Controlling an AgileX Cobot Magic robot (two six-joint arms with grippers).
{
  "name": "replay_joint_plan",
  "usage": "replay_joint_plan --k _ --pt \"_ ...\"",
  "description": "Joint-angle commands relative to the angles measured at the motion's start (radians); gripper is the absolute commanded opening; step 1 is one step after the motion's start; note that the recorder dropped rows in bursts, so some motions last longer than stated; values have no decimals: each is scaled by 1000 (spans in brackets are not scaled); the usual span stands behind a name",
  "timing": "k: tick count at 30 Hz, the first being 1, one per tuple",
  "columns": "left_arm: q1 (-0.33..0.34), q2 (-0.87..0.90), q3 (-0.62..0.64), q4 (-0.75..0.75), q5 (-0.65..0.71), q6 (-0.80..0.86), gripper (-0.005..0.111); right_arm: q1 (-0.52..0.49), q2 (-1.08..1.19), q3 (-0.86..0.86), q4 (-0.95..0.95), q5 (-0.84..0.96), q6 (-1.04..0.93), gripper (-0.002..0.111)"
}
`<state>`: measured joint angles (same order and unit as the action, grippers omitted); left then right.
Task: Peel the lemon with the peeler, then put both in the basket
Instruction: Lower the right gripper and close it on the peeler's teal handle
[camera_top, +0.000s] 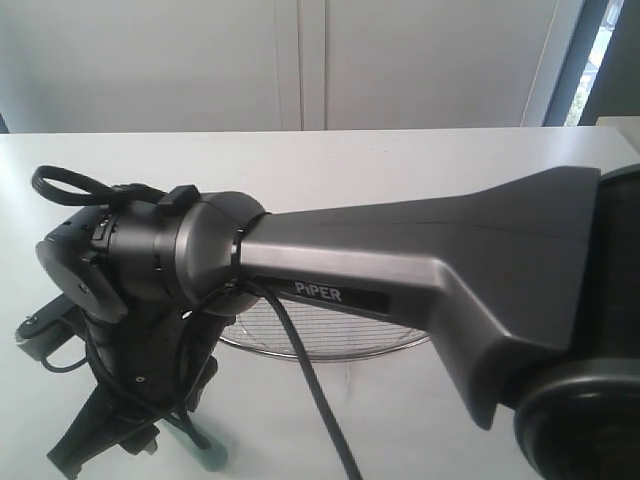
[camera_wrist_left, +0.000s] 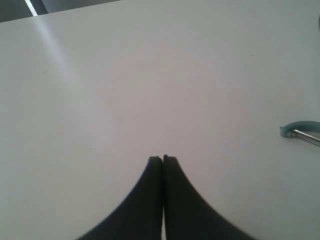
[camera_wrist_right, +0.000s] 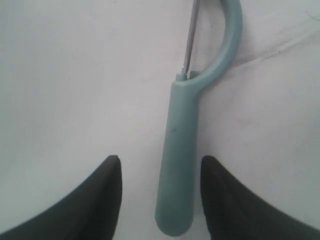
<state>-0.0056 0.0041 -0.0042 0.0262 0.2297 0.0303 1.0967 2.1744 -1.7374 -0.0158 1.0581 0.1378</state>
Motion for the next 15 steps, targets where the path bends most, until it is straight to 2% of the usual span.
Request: replay_joint_plan --k 1,15 --pt "-6 -4 4 2 4 3 0 -1 2 24 -22 9 0 47" --pt "-6 -4 4 2 4 3 0 -1 5 41 -22 -11 0 47"
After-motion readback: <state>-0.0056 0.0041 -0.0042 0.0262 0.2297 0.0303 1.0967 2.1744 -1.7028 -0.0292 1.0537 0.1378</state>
